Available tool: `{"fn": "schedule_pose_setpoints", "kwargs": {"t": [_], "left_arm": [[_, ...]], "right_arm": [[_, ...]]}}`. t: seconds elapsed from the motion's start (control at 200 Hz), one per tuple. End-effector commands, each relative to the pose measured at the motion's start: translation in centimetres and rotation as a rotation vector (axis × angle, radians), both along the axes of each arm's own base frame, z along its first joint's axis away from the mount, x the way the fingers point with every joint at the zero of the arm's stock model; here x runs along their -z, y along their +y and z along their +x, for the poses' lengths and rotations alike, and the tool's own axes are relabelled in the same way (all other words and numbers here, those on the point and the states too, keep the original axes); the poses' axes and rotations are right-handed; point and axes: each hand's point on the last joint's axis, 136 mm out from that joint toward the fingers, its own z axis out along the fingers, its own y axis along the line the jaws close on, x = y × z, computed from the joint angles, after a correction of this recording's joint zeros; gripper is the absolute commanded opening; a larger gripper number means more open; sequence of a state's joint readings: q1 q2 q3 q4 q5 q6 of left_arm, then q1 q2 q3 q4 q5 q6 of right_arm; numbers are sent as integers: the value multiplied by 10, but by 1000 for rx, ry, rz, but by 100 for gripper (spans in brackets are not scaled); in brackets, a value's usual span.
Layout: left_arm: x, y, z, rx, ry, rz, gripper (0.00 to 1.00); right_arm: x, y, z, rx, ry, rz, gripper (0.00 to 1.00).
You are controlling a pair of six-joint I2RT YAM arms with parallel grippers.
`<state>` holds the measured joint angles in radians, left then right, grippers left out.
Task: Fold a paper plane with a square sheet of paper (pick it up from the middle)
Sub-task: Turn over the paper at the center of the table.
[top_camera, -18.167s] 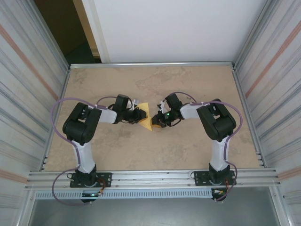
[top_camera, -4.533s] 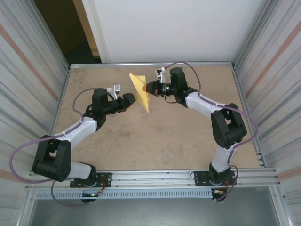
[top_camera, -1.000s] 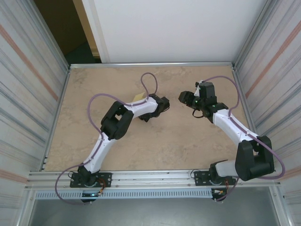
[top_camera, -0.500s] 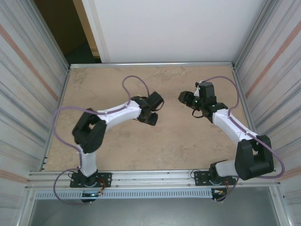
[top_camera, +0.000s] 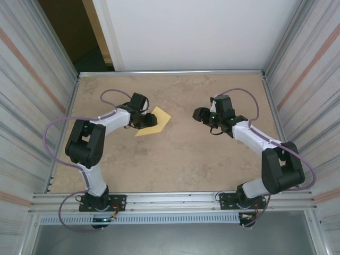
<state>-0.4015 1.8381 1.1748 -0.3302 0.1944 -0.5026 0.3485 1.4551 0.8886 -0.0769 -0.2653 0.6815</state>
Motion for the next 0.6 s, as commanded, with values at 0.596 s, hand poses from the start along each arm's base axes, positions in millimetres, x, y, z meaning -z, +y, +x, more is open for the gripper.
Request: {"fn": "schedule_pose_setpoints", "kwargs": {"t": [0.596], "left_arm": [[34,8,-2,-90,118,-173,41]], "right_arm": [[25,68,-3,-98,157,115,57]]}}
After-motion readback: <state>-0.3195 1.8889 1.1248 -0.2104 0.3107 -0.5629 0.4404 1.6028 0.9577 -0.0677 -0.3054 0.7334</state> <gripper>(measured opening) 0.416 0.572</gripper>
